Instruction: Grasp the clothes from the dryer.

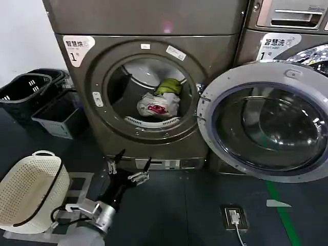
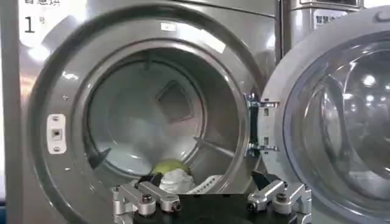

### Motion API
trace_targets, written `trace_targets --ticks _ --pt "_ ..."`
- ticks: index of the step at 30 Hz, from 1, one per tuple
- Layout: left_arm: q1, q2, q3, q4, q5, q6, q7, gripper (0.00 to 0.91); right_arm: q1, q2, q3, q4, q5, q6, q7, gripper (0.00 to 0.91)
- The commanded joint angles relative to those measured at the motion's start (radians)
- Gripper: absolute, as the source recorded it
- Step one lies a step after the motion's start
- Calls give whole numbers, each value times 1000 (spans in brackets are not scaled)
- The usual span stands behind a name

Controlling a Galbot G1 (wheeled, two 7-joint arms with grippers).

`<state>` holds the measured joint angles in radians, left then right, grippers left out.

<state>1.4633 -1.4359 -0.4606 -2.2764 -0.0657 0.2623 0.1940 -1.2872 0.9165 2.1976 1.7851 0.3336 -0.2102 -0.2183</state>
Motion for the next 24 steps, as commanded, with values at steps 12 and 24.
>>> trace_targets --ticks 12,24 --pt "3 -2 6 2 26 10 -24 907 2 -10 4 2 3 40 38 907" --pt "4 0 1 -1 14 2 -70 907 2 -12 -3 8 19 71 30 907"
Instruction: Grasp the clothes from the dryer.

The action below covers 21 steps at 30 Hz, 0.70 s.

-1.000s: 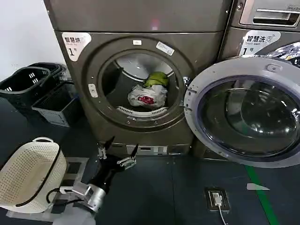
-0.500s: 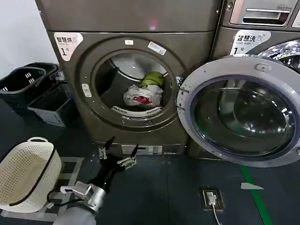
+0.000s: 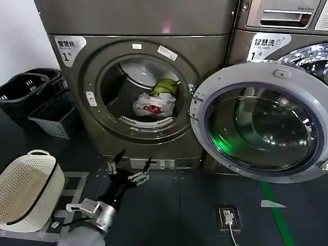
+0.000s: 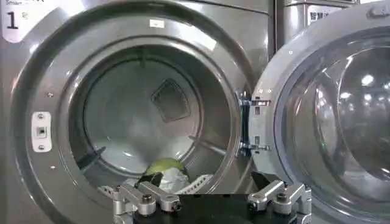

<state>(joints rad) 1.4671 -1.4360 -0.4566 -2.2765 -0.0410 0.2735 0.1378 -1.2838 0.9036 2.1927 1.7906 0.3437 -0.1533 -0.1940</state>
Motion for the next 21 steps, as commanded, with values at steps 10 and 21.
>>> trace_targets --ticks 10,21 --pt "1 -2 -5 -7 -28 -9 -30 907 11 -3 -13 2 9 35 7 907" --pt "-2 -10 9 -4 -8 -13 -33 907 9 2 -11 13 24 35 -5 907"
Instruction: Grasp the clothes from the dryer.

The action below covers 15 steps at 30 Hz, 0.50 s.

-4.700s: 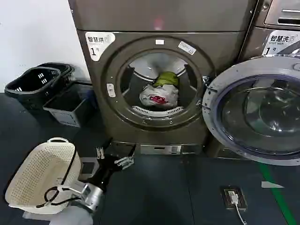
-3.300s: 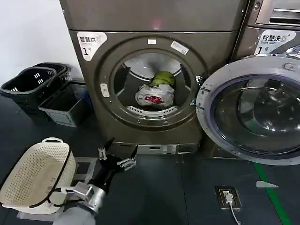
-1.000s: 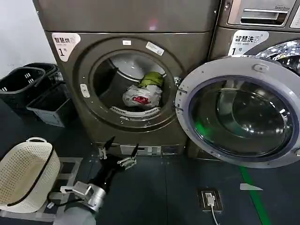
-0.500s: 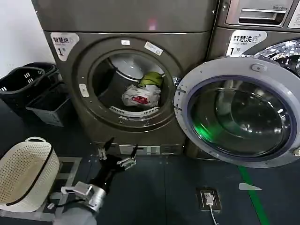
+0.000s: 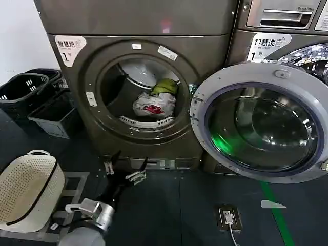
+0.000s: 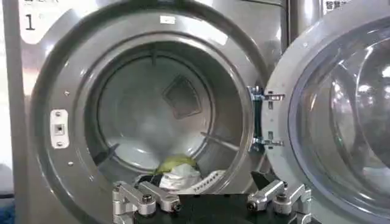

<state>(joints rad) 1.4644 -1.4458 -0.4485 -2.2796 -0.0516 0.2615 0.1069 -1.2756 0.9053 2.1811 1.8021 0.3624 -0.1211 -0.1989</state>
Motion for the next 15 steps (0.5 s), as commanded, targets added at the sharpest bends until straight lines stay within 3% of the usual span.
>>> trace_targets --ticks 1,15 --pt "1 -1 1 -3 3 2 -5 907 1 2 0 2 5 3 -2 907" --pt "-12 -2 -12 -2 -24 57 -46 907 -3 14 1 2 4 5 -6 907"
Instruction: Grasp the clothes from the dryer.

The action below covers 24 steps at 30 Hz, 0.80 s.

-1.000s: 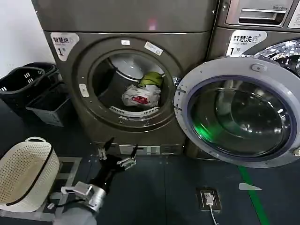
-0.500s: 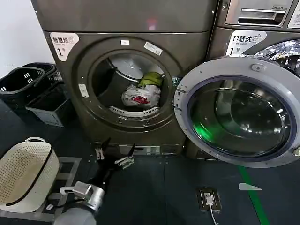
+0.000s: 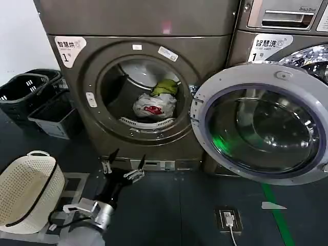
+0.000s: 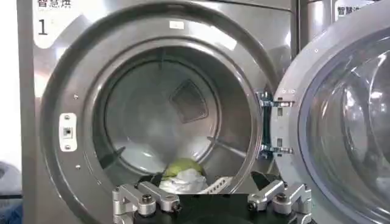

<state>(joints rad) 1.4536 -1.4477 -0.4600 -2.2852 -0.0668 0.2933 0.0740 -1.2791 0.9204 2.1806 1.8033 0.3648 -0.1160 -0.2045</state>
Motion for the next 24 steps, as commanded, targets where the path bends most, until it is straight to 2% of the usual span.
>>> trace_targets --ticks 1,15,24 --pt "-1 0 0 4 -5 26 -13 907 0 0 1 0 1 1 -1 907" --pt "12 1 -25 16 34 29 -20 907 8 5 -12 1 -8 1 -3 907" --pt "7 -4 -20 30 53 27 -19 907 19 0 -12 -11 -59 10 -2 907"
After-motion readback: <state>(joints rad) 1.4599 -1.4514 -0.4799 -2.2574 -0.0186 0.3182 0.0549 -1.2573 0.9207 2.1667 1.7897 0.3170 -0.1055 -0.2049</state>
